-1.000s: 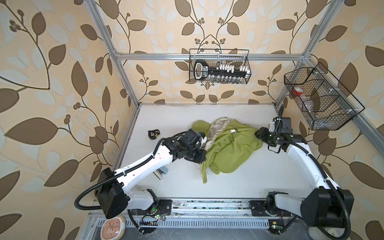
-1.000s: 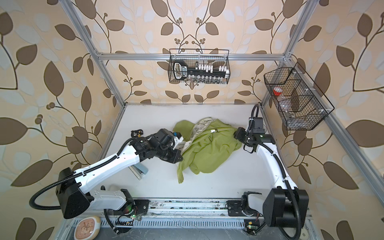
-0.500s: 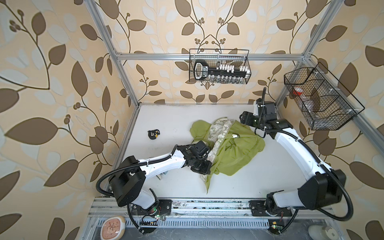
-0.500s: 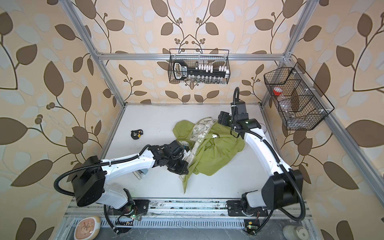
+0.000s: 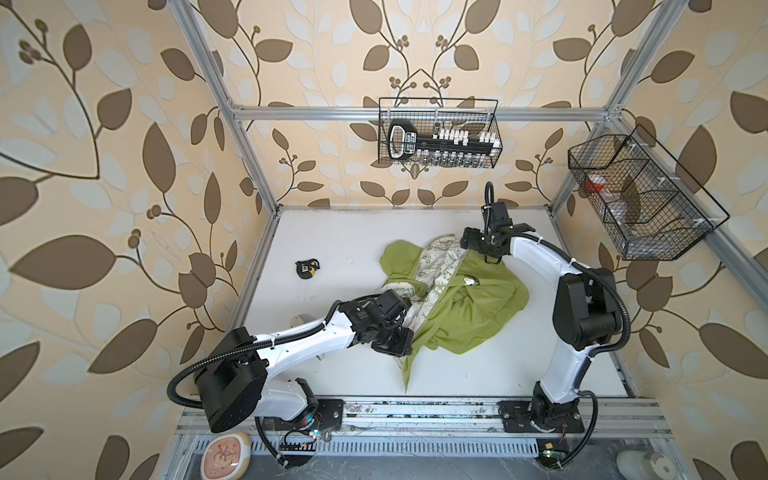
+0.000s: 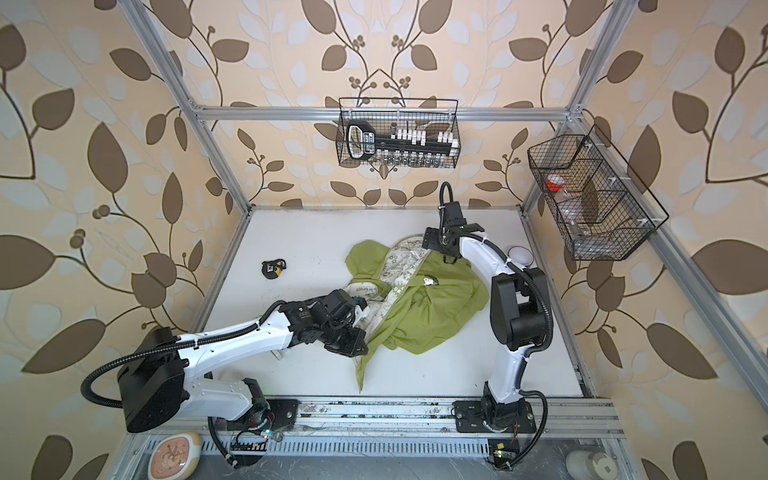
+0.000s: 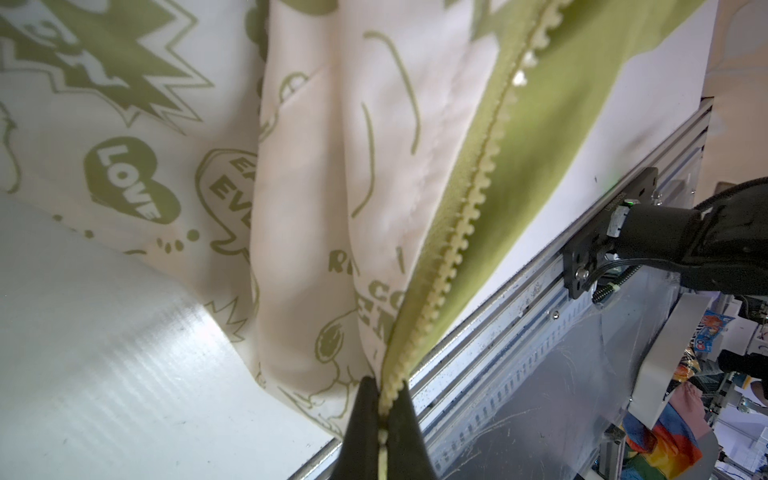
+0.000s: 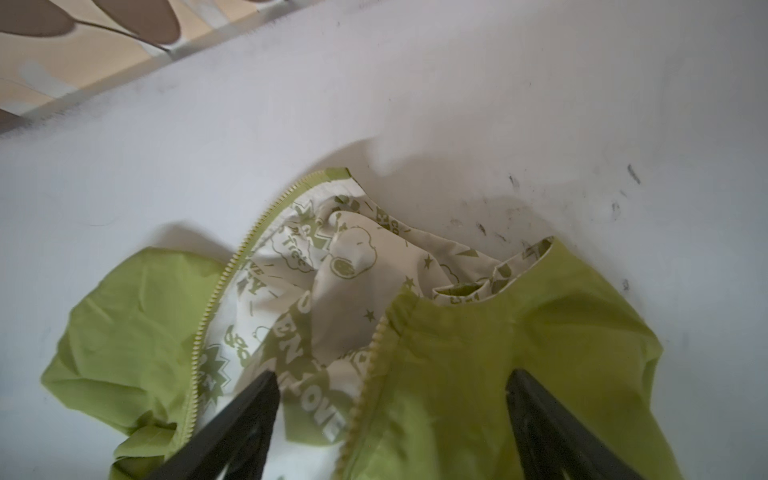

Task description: Zip up the jacket

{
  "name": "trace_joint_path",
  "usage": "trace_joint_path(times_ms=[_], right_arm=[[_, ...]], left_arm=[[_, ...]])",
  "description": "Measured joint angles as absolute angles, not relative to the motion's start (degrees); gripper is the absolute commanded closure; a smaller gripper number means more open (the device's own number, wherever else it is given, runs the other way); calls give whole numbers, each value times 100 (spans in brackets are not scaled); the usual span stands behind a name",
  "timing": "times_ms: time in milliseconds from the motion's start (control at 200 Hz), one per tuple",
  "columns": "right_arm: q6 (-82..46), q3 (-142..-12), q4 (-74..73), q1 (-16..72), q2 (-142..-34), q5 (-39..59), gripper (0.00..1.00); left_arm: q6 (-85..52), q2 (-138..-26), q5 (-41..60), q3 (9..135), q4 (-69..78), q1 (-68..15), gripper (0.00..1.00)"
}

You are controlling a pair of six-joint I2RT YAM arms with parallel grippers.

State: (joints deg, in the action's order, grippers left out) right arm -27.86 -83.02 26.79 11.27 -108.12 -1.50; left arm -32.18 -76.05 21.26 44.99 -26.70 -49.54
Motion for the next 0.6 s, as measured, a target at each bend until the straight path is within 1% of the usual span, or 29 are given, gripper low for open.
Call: trace_joint_path(times_ms=[50, 105, 110, 195, 285, 380, 520, 600], right_arm=[[-2864, -8141, 2587, 1116, -10831, -102, 22], [-2895, -7994, 2504, 1107, -10840, -34, 30], [-2912, -7981, 2497, 1107, -10840, -25, 32], [-3004, -7856, 2397, 1085, -10840, 51, 44], [-3087, -7843, 2292, 1063, -10829, 113, 56], [-3105, -7843, 2263, 1020, -10720, 200, 73], [-3164, -7935, 2335, 969, -10363, 336, 87], [-3144, -8134, 2432, 961, -10160, 399, 92]], left_arm=[[-3223, -7596, 2093, 4480, -2670, -4954, 100], [-3221, -7596, 2078, 4477, -2672, -4954, 100], [-3221, -7596, 2078, 4477, -2672, -4954, 100], [-3221, -7592, 2073, 4477, -2672, -4954, 100], [-3221, -7581, 2069, 4477, -2672, -4954, 100], [-3221, -7542, 2056, 4477, -2674, -4954, 100], [-3221, -7426, 2043, 4477, -2674, -4954, 100], [-3221, -7341, 2034, 4477, -2672, -4954, 100]])
